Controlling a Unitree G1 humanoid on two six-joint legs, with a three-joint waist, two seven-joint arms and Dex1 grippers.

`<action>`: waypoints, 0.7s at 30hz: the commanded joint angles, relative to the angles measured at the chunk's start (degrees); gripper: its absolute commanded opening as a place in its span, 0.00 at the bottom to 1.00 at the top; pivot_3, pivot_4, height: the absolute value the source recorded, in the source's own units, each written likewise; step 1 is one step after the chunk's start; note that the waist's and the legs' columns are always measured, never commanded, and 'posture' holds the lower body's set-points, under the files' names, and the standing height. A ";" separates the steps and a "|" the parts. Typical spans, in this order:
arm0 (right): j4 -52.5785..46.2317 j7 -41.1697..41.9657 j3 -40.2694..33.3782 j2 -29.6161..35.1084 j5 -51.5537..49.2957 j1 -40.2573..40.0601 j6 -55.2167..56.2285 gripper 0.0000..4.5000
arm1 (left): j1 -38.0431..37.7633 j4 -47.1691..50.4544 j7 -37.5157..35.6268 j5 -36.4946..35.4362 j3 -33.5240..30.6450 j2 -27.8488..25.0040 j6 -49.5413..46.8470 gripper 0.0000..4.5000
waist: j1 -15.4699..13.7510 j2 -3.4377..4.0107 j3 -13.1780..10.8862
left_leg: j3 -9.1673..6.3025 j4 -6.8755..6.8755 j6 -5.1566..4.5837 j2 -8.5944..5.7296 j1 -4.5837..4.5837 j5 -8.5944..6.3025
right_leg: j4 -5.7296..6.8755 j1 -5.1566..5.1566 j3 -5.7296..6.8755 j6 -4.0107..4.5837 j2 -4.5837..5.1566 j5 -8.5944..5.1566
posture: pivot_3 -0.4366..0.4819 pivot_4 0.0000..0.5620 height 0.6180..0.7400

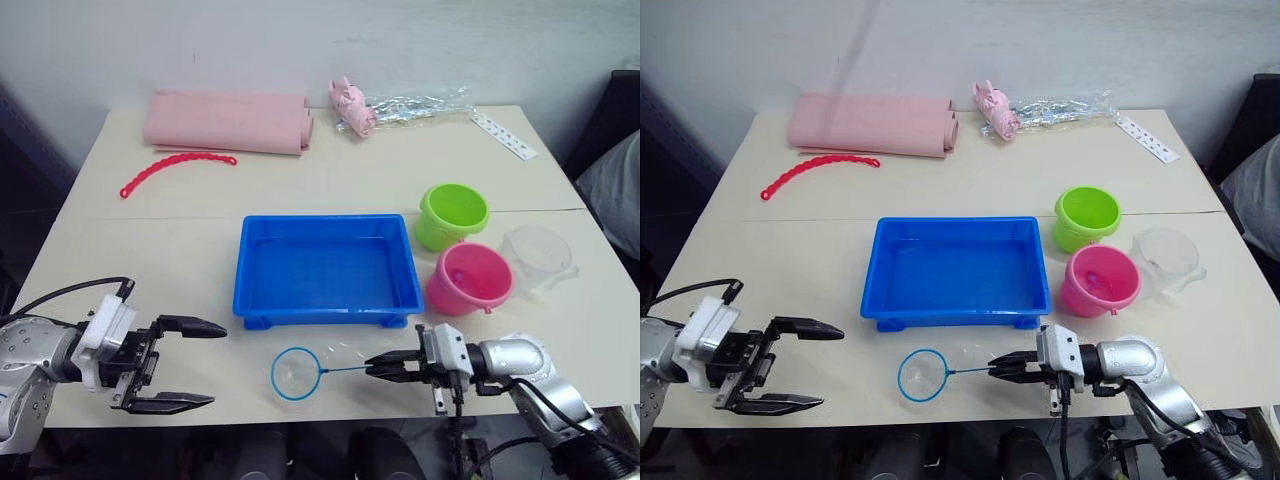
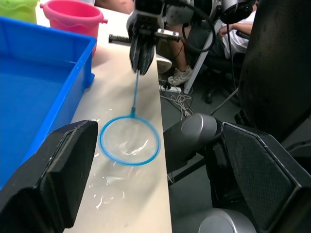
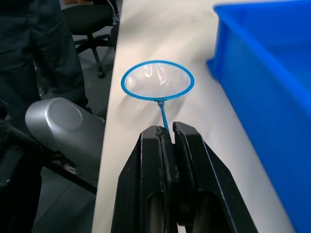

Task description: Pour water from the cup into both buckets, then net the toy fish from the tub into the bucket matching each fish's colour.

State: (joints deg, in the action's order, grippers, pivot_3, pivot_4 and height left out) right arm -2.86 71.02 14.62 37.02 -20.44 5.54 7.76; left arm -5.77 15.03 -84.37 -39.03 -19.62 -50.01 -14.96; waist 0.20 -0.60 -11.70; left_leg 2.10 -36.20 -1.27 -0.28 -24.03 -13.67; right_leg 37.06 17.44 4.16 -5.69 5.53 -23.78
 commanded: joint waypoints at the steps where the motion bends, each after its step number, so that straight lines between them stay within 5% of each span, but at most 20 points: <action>1: 3.22 0.96 2.11 -2.54 3.40 1.23 4.38 0.00 | 1.38 0.73 1.82 0.28 -0.05 -0.08 0.38 0.99 | 0.00 -0.01 0.00 | 0.00 -0.01 0.00 0.00 0.00 0.00 | 0.01 0.00 0.00 0.00 0.00 0.00 | 0.48 0.27 1.00; 8: 10.88 -2.28 1.16 -7.30 6.38 2.68 7.53 0.00 | 2.22 -0.63 1.49 0.82 -0.56 -1.52 0.90 0.99 | 0.00 -0.01 0.00 | 0.00 0.01 0.02 0.00 0.00 0.00 | 0.01 0.02 0.01 0.00 -0.01 0.00 | 0.48 0.27 1.00; 18: 2.02 3.58 -4.27 0.98 0.21 -2.70 5.81 0.96 | 4.59 -5.34 2.31 1.06 -3.14 -2.30 2.55 1.00 | -0.03 0.00 0.00 | 0.01 0.01 0.02 -0.01 0.00 -0.01 | -0.01 0.02 0.00 0.00 0.00 0.00 | 0.48 0.27 1.00; 21: -2.01 7.49 -8.90 7.28 -4.19 -5.17 4.28 0.99 | 2.68 -4.77 4.56 1.35 -5.39 -1.63 2.65 1.00 | 0.00 0.01 -0.01 | 0.01 0.03 0.02 -0.01 -0.01 -0.01 | -0.03 0.02 0.01 0.00 0.01 0.00 | 0.48 0.27 1.00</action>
State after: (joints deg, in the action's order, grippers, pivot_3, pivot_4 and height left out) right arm -1.41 76.18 8.84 42.41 -21.17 1.24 12.72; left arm -2.05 9.78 -80.93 -37.80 -22.58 -51.74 -13.02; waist 0.19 -0.59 -11.70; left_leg 2.12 -36.16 -1.27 -0.29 -24.01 -13.68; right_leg 37.01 17.44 4.15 -5.70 5.54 -23.78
